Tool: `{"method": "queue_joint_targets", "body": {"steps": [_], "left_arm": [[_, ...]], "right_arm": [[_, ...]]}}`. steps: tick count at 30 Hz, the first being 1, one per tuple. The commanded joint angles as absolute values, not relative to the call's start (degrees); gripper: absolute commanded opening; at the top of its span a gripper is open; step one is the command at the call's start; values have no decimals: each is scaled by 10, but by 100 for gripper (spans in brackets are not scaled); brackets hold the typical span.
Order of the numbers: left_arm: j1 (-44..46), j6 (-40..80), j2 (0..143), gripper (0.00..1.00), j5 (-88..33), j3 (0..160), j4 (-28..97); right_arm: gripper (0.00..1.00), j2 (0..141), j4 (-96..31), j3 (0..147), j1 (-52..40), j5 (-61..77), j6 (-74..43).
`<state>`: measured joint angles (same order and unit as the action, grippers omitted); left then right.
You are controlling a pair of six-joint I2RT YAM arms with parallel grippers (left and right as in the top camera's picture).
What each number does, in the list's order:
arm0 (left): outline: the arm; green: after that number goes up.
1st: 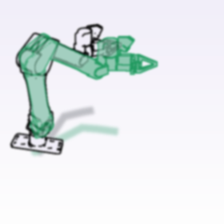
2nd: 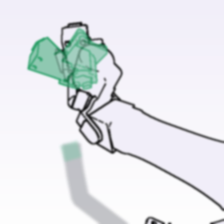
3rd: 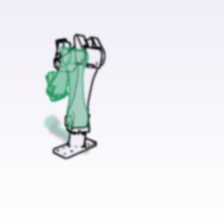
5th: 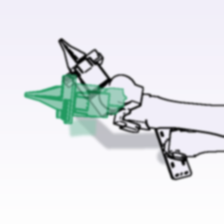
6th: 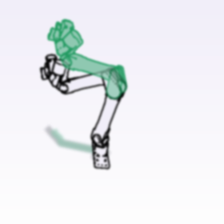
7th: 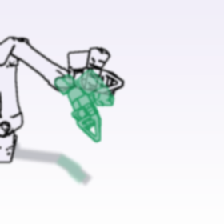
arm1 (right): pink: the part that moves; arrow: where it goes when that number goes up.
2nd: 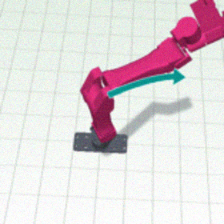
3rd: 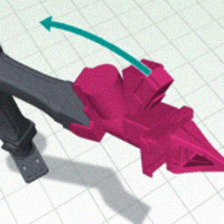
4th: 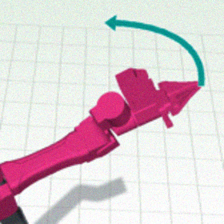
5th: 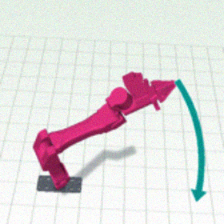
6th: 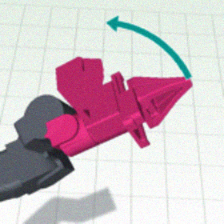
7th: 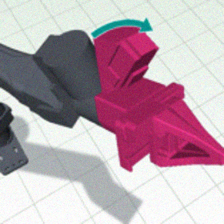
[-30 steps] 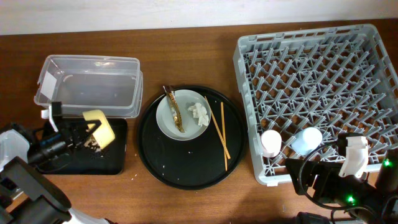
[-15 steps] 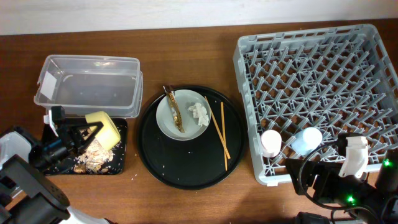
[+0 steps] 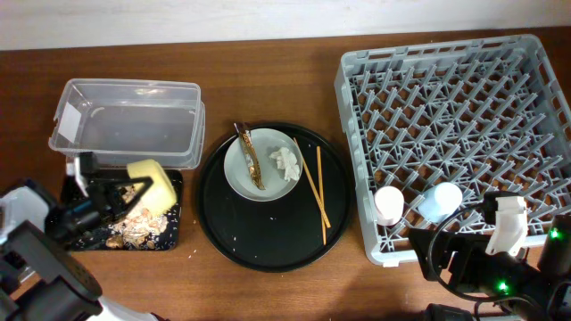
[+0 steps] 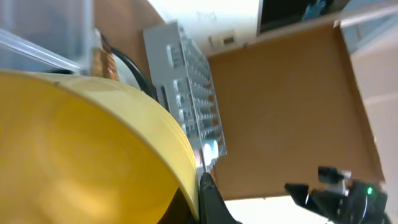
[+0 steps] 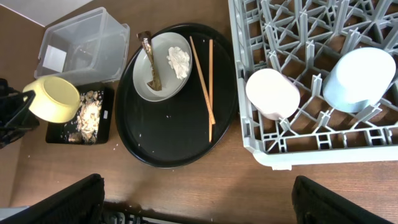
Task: Sort waste into correct bins and load items into the dishwasher rack
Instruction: 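Lift the yellow bowl with left gripper and dump food onto black tray, then set the yellow bowl back on the round tray with left gripper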
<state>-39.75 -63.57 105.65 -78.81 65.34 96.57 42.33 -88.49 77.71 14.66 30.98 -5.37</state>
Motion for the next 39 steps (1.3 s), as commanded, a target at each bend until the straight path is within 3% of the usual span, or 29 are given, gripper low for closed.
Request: {"method": "queue_joint_targets", "body": {"steps": [1,4,6,10,14,17,18,19,23,24,25,29,30,33,37,39], "left_arm": [[-334,-596,971,0,-741,658,967],[-239,-453,882,0,-703,659,915],[-121,-167,807,0,-527,659,774],[167,128,750,0,-147,656,644],[409,281,802,0,98,593,557],[482,331,876,1,114,563,510],[496,335,910,4,114,563,503],[500,335,927,22,114,563,499],[493,334,918,61,114,604,536],[488,334,911,78,117,640,566],[480,324,904,82,123,676,589],[395,246,884,80,164,724,540],[360,224,898,73,163,722,497],[298,215,965,66,144,722,435],[256,196,1085,49,37,722,370],[255,196,1103,34,27,722,366]], "right_arm": [[96,423,-886,778,150,313,-49],[97,423,-886,778,150,313,-49],[97,423,-886,778,150,313,-49],[98,423,-887,778,150,313,-49],[98,424,-888,778,150,313,-49],[98,423,-891,778,150,313,-49],[99,423,-892,778,150,313,-49],[99,423,-892,778,150,313,-49],[100,423,-892,778,150,312,-47],[99,423,-892,778,150,312,-47],[99,423,-892,778,150,312,-47],[99,423,-892,778,150,313,-47],[99,423,-892,778,150,313,-47],[99,423,-892,778,150,313,-47],[99,423,-893,778,150,313,-47],[99,423,-896,778,150,313,-47]]}}
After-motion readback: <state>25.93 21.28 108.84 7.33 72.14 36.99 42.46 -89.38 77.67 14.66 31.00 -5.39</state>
